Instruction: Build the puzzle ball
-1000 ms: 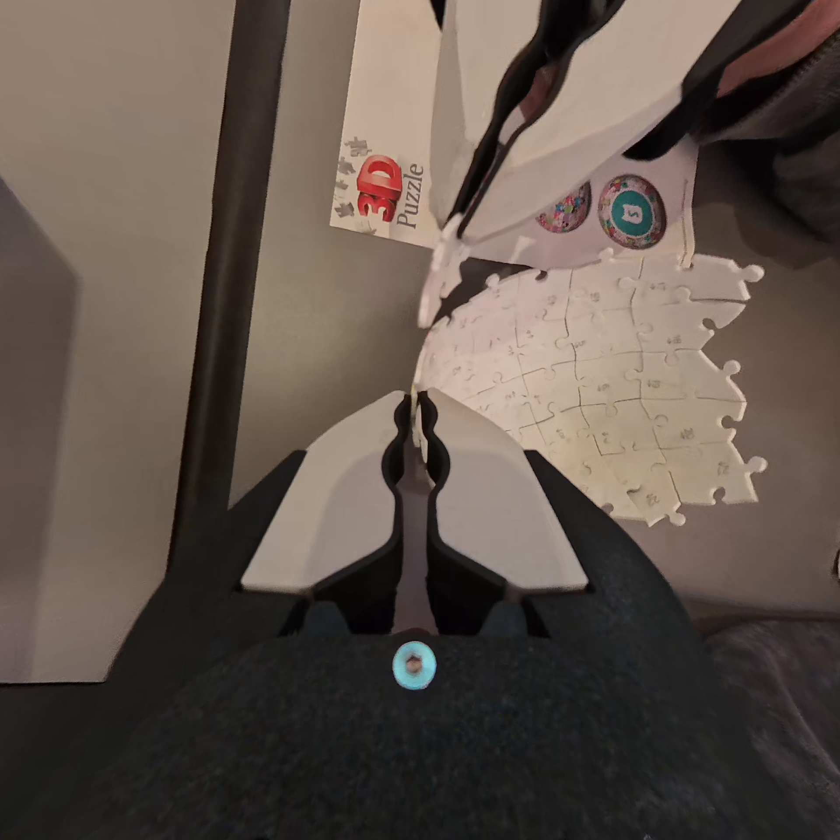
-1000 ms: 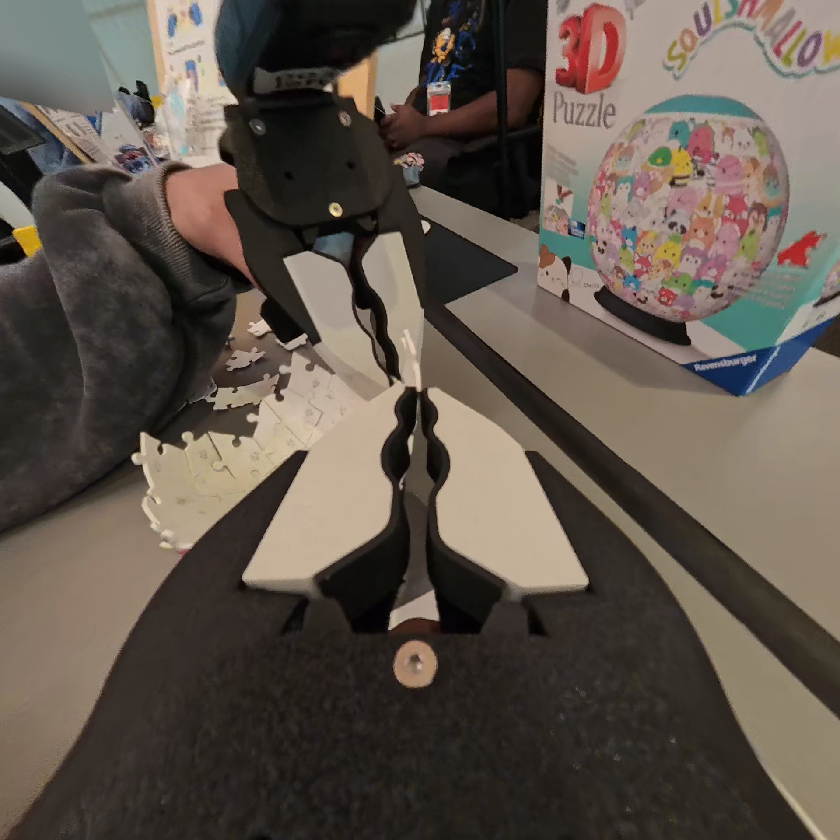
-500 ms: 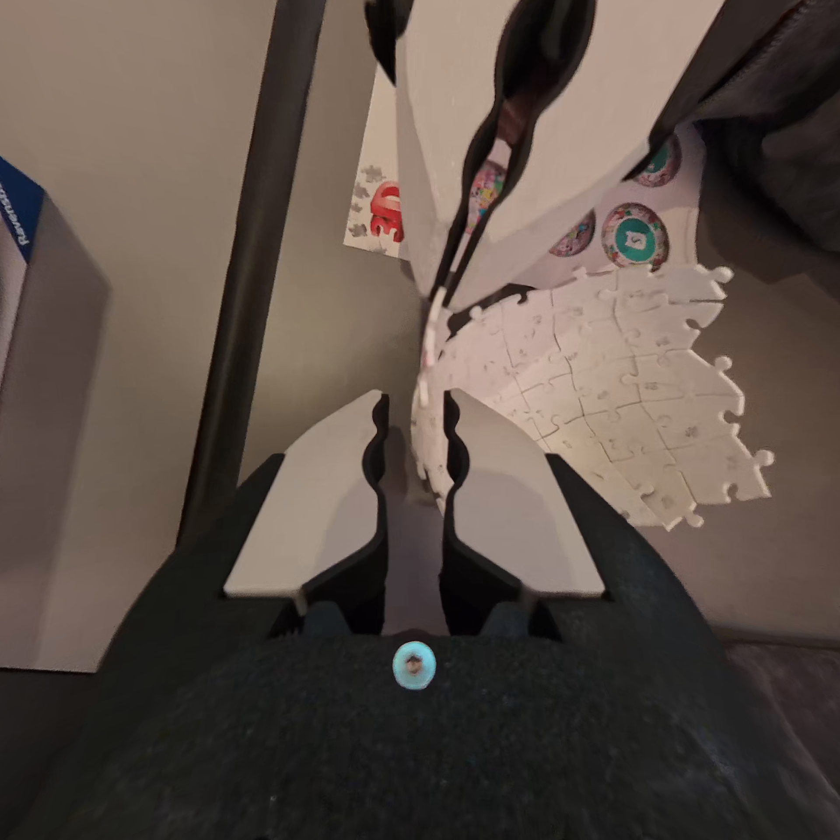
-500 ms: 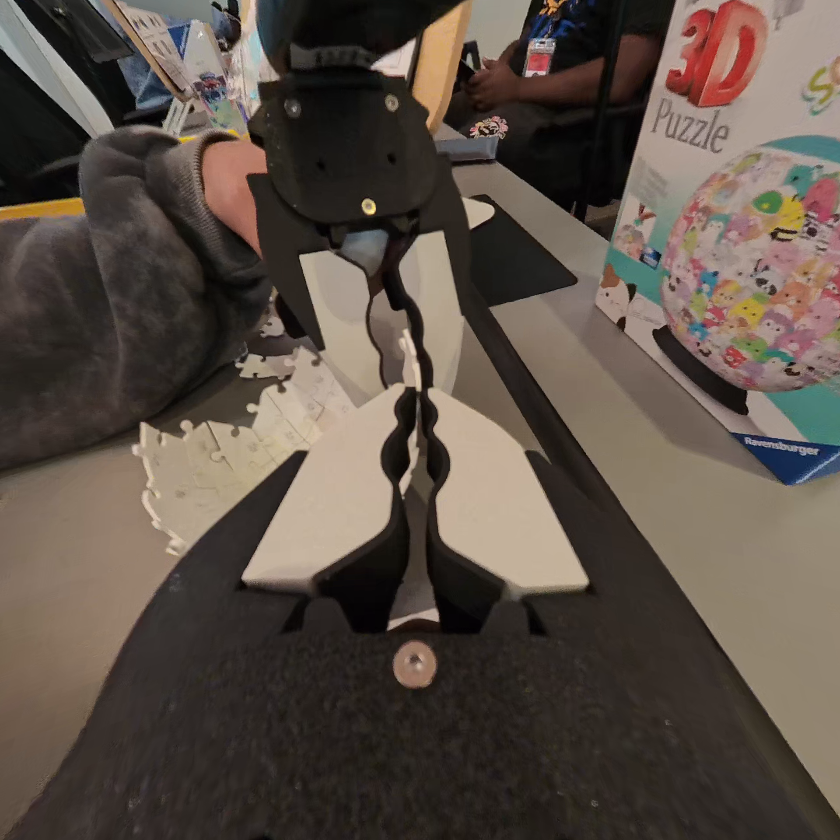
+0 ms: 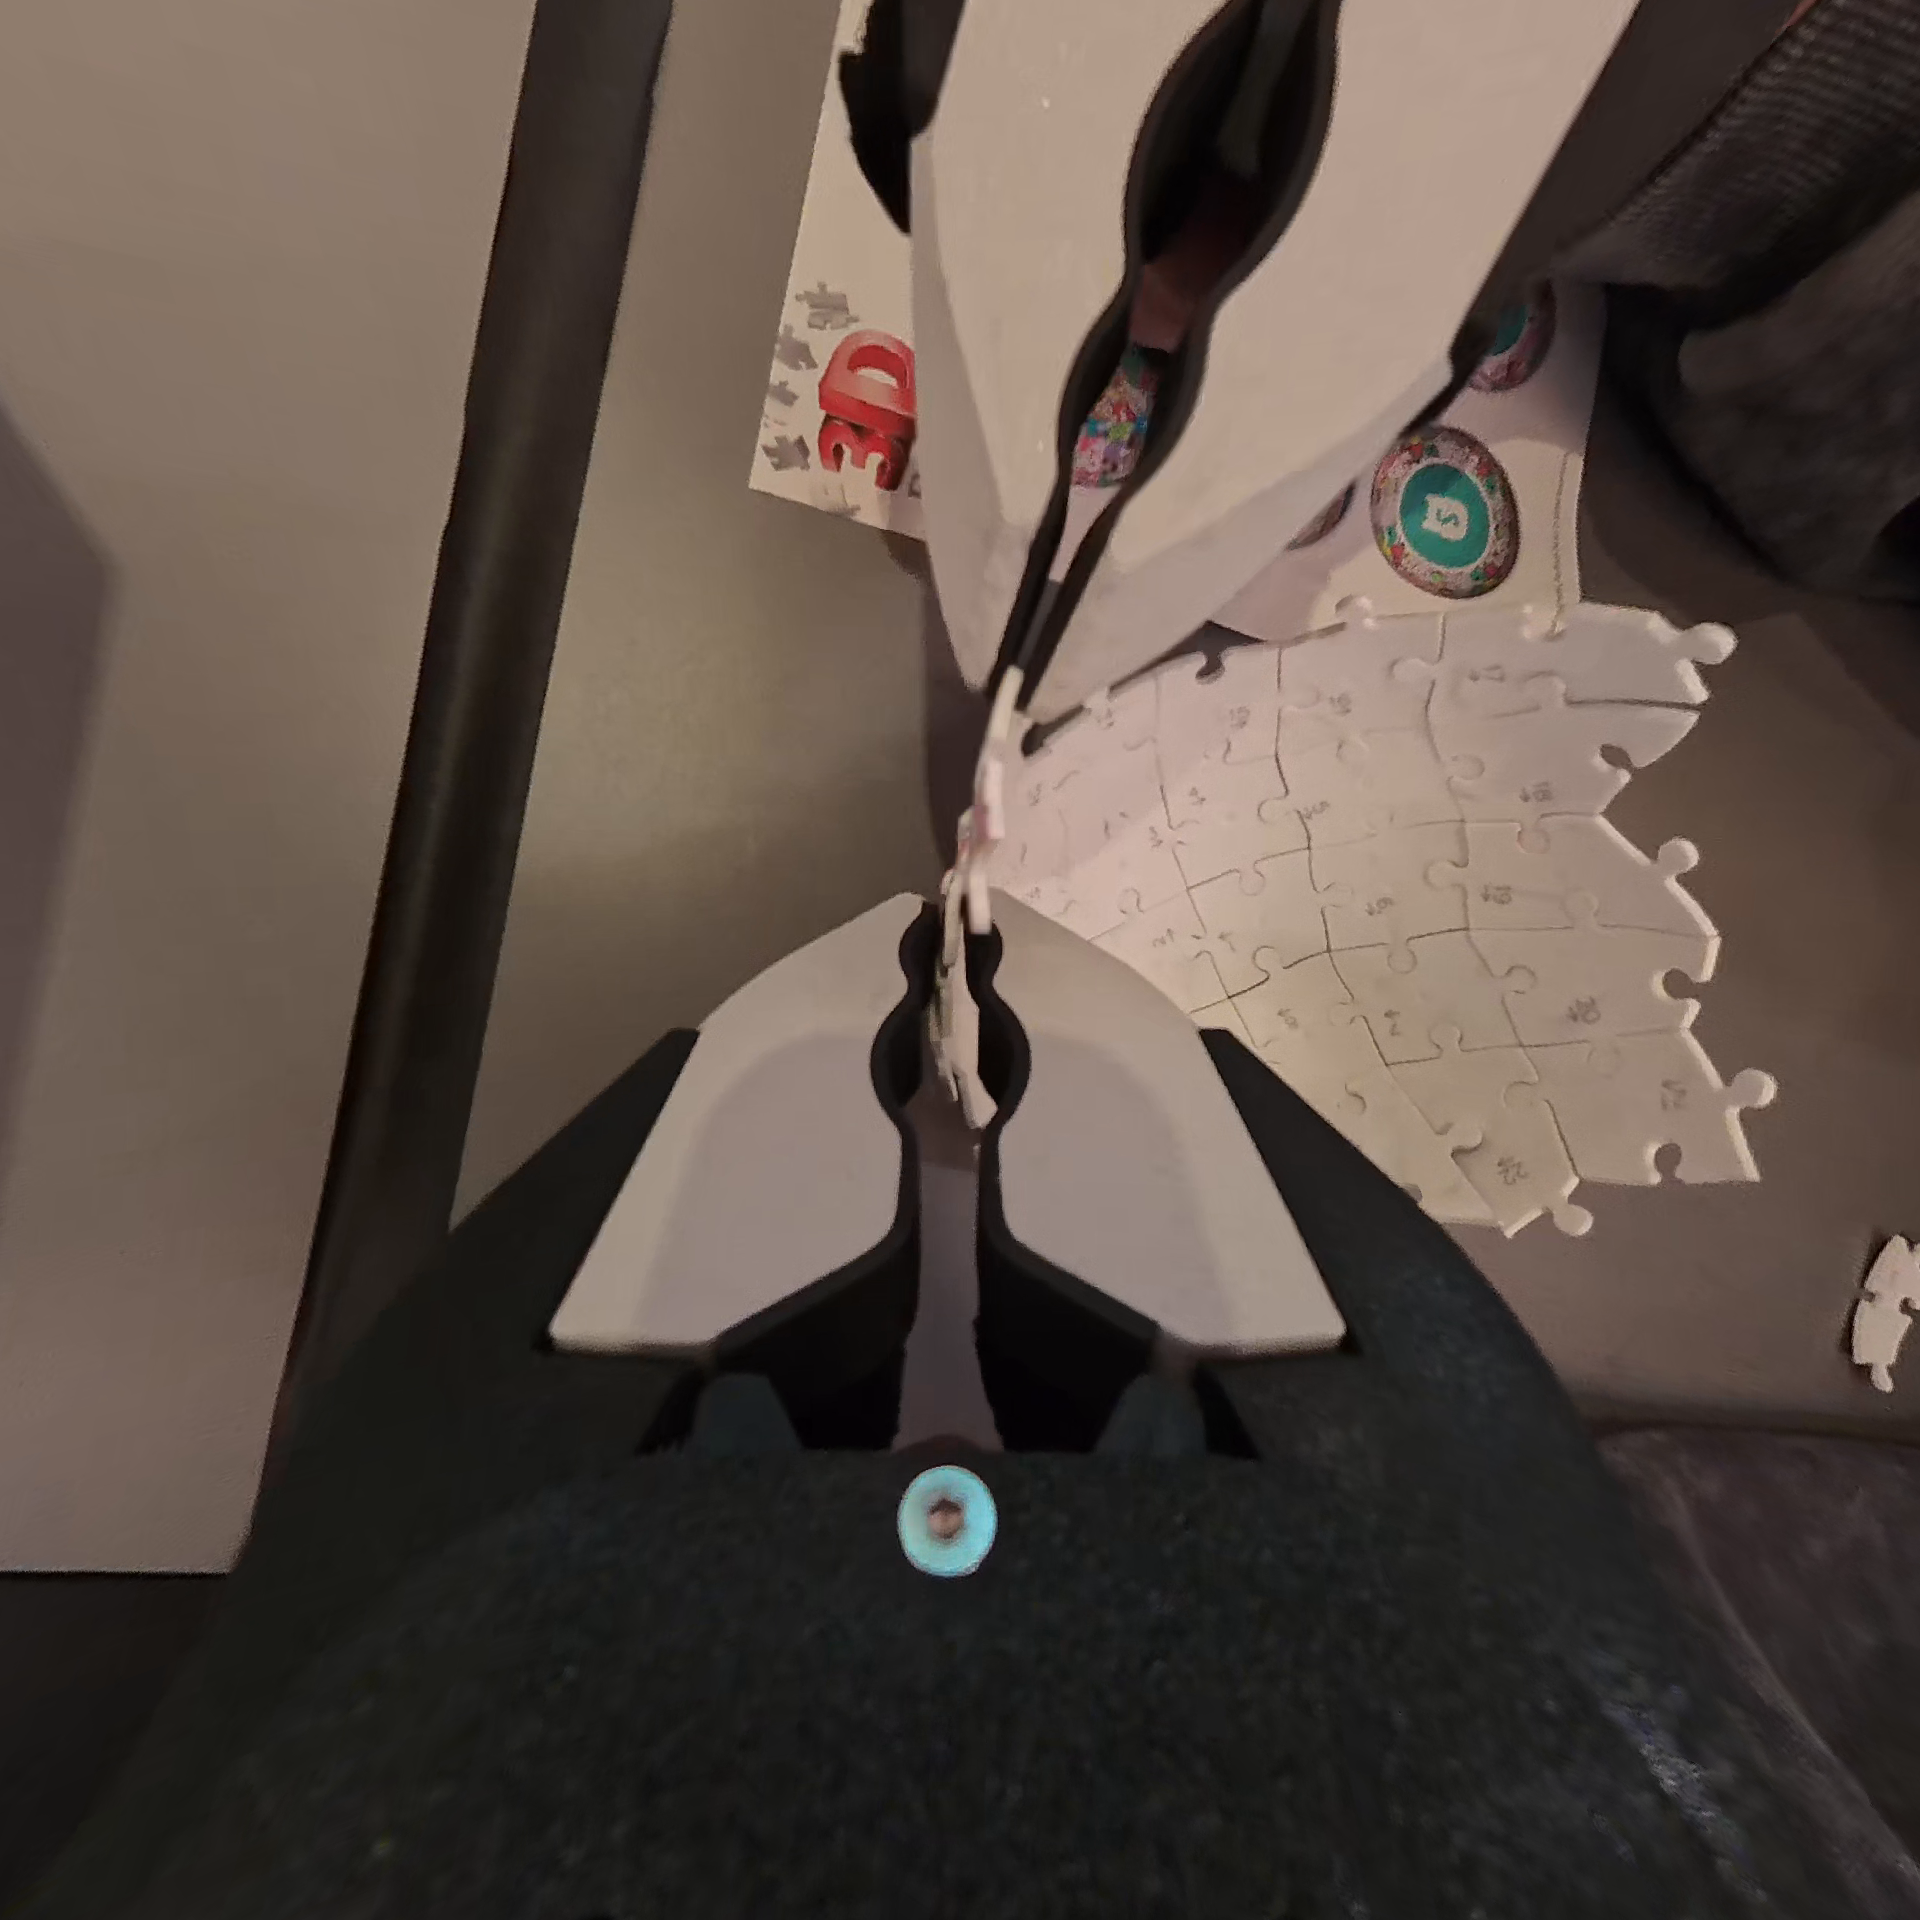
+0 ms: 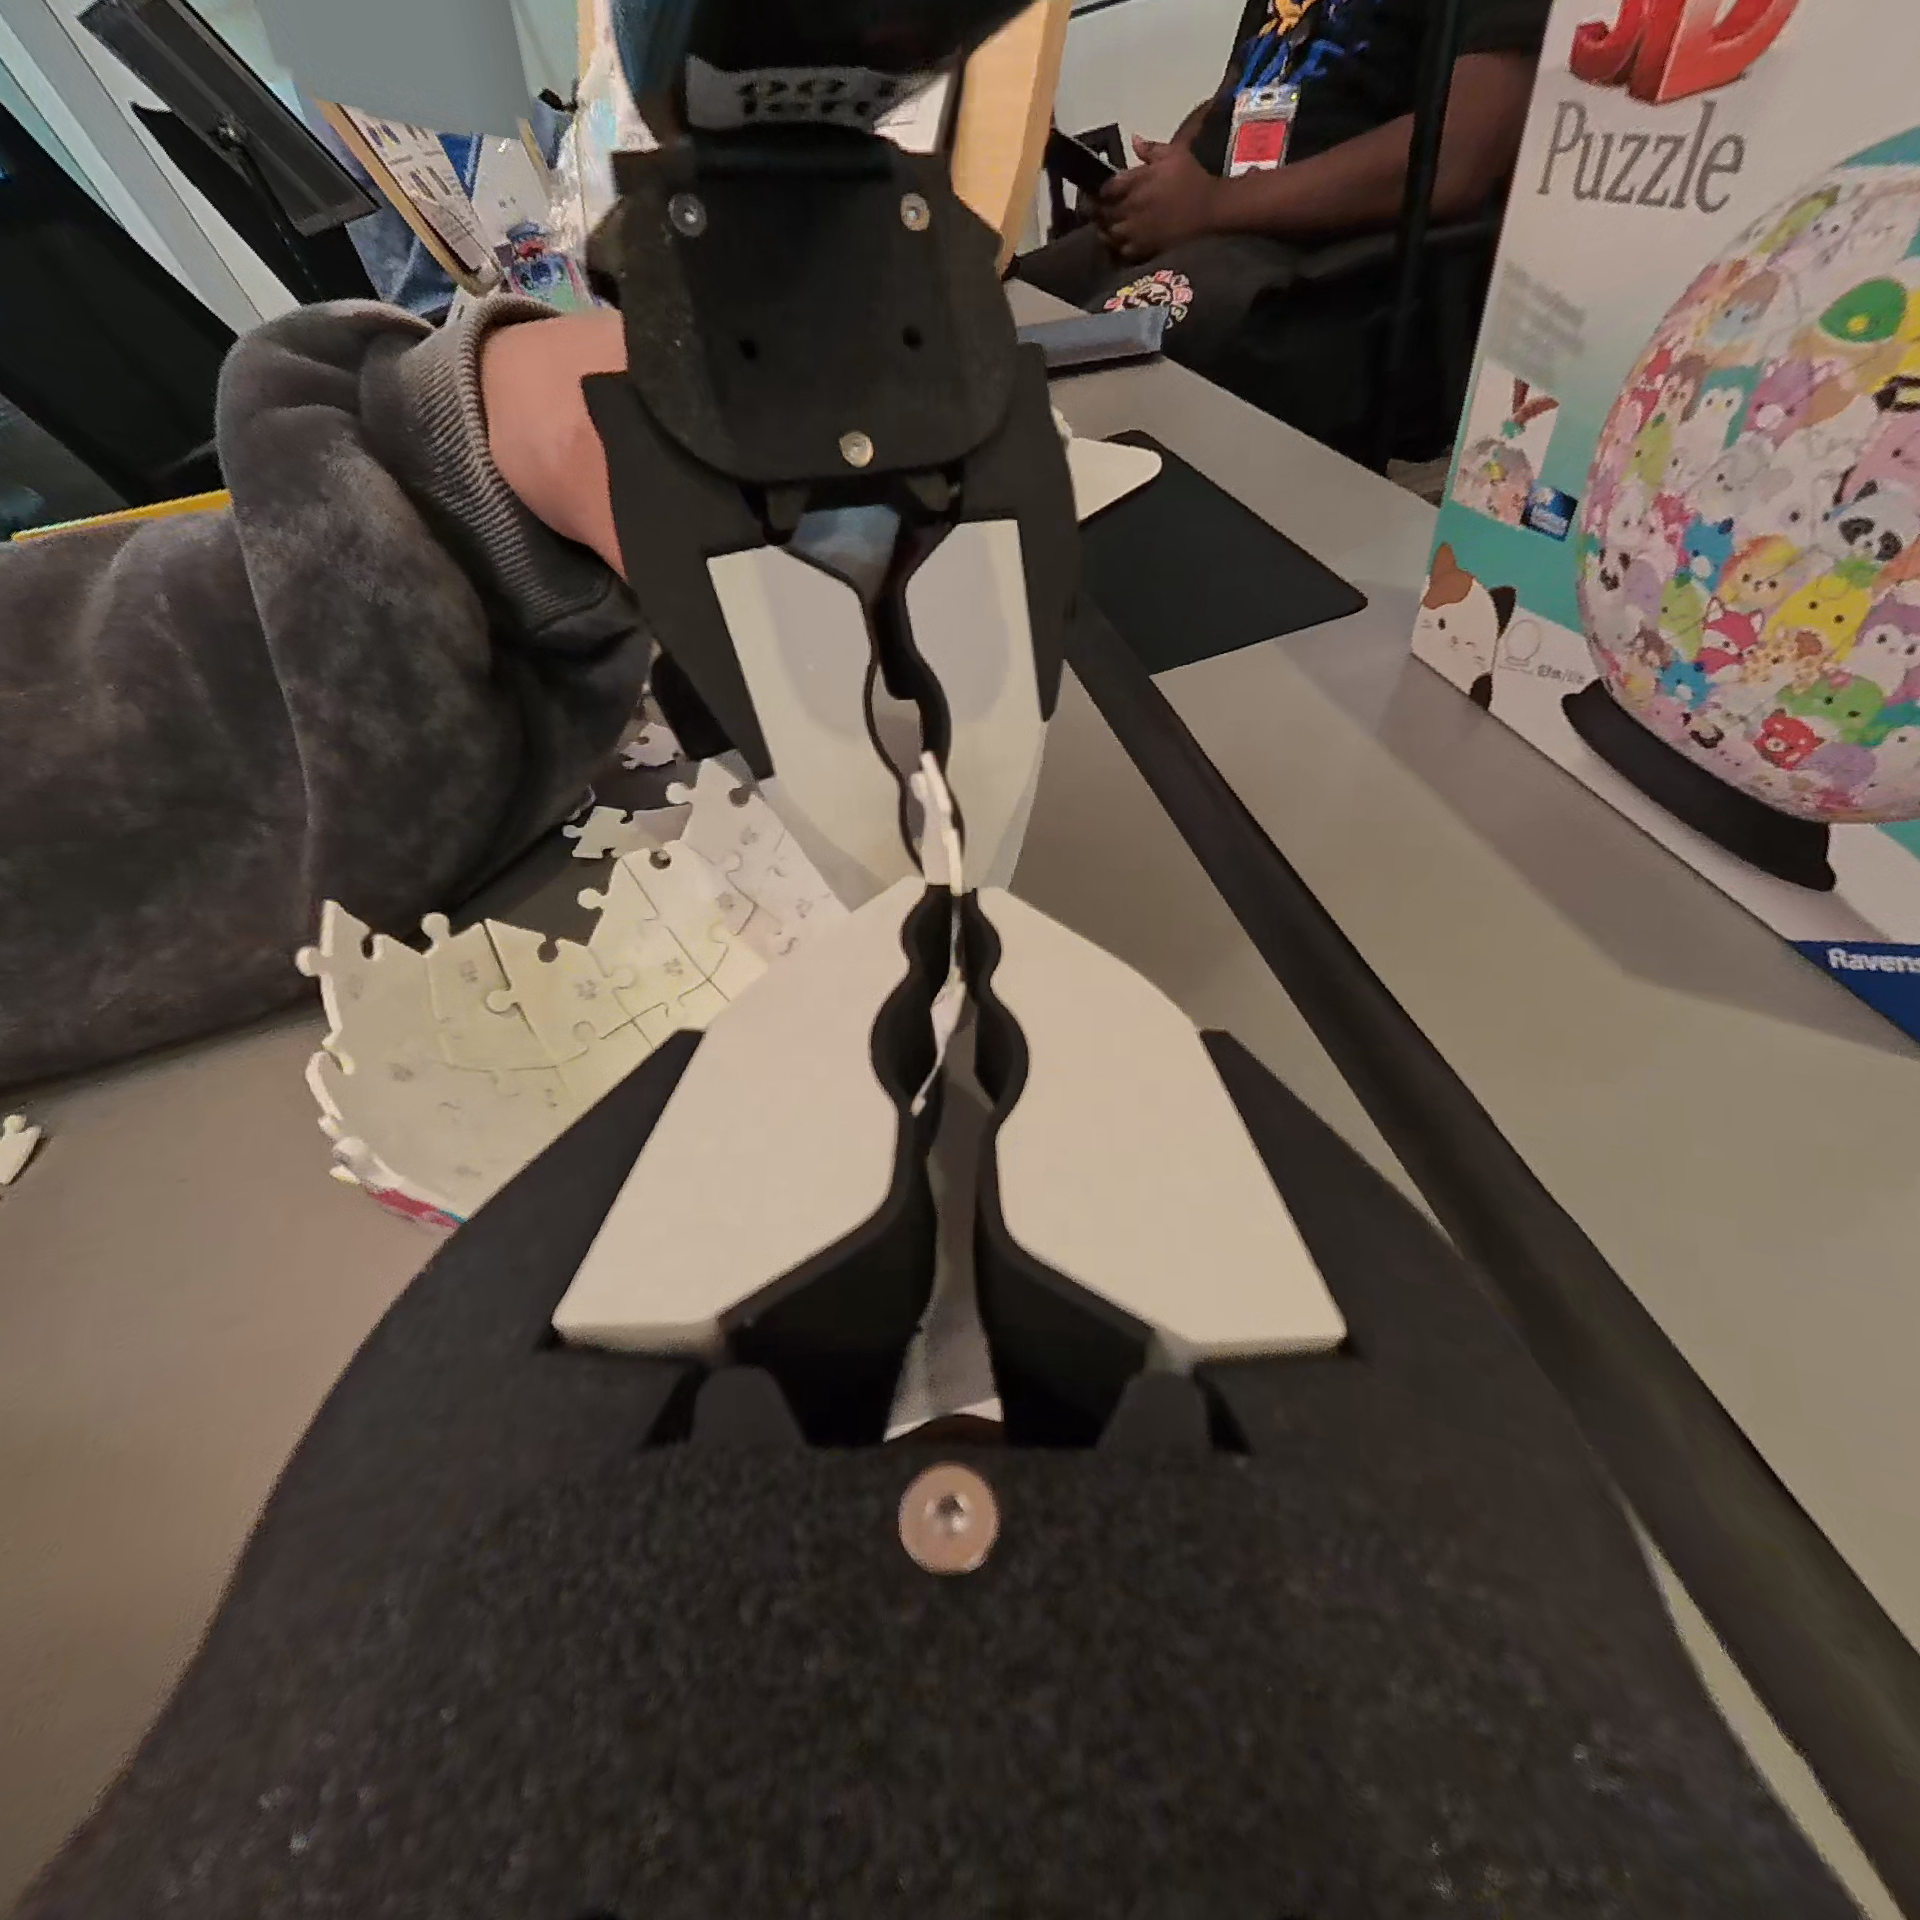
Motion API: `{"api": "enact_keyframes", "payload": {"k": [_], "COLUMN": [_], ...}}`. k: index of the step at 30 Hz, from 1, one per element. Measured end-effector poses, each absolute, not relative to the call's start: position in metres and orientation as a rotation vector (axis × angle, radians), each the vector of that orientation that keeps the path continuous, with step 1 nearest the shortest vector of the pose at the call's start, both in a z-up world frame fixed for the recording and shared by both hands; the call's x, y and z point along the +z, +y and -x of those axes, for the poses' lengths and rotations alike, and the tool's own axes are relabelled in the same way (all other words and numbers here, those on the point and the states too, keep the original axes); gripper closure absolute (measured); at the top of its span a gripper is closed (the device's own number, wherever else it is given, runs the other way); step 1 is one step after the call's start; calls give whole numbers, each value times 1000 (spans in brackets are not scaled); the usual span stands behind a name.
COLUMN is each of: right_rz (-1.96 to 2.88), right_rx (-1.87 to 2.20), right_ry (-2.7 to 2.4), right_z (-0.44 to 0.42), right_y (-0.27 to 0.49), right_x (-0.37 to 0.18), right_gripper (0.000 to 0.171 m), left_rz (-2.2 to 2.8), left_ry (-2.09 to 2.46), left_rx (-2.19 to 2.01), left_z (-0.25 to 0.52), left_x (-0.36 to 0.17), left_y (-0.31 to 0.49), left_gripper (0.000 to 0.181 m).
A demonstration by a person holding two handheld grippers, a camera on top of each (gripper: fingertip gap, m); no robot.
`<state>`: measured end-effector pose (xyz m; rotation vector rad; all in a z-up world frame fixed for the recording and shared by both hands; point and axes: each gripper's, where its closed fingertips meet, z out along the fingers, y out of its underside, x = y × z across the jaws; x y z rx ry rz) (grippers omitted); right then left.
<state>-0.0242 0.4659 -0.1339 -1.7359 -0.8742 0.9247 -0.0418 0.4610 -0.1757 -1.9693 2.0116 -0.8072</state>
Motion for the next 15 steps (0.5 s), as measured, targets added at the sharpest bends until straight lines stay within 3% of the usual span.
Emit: {"api": "enact_keyframes", "payload": {"k": [15], "right_rz": [1744], "right_rx": [895], "right_ry": [-890], "right_z": [30], "right_y": [468], "right_x": [-139], "right_gripper": [169], "left_rz": [1898], "left_ry": [1940], "left_rx": [-850], "left_z": [40], "left_x": [-158], "left_y": [469], "left_gripper": [163]}}
